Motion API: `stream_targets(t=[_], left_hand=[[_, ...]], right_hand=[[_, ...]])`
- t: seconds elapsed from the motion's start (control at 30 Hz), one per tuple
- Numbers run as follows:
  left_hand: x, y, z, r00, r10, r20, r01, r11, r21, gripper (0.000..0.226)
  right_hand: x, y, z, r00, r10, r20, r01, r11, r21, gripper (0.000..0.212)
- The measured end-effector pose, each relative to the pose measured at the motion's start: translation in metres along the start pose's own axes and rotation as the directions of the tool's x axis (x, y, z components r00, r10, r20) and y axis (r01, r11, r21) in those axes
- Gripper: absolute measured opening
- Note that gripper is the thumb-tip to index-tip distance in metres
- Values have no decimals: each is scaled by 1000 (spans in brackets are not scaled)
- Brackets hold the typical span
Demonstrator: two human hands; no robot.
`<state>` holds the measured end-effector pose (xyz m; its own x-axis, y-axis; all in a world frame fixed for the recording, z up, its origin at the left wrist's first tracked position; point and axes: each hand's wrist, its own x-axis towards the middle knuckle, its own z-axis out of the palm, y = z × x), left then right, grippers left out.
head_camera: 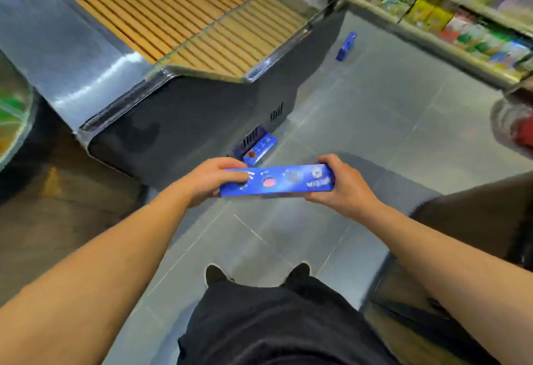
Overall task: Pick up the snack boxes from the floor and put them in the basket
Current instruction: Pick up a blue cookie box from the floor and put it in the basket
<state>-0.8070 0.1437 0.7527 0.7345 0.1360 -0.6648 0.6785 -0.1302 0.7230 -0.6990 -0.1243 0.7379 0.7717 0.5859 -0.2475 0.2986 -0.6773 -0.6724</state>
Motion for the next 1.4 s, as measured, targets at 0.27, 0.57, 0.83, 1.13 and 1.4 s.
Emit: stream_targets(t=[0.27, 0.57, 0.83, 1.13, 1.4], left_hand=[[93, 141, 115, 986, 157, -59, -168, 931, -325, 23], [224, 291, 188, 942, 336, 12, -323, 915, -243, 37], [319, 413, 245, 924, 317, 216, -270, 938, -219, 39], [427, 523, 360, 894, 276, 354, -263, 961, -84, 33], [506, 629, 477, 889, 263, 375, -251, 965, -83, 38]], right_hand=[[10, 86, -106, 834, 467, -292, -190, 742, 643, 52], [96, 151, -212, 581, 685, -439, -29, 556, 830, 56], [148, 193, -310, 317, 811, -491, 6, 516, 857, 67], [184, 308, -403, 150, 903, -403, 87, 394, 915, 63], [208, 429, -525, 184, 906, -381, 130, 361, 923, 71]])
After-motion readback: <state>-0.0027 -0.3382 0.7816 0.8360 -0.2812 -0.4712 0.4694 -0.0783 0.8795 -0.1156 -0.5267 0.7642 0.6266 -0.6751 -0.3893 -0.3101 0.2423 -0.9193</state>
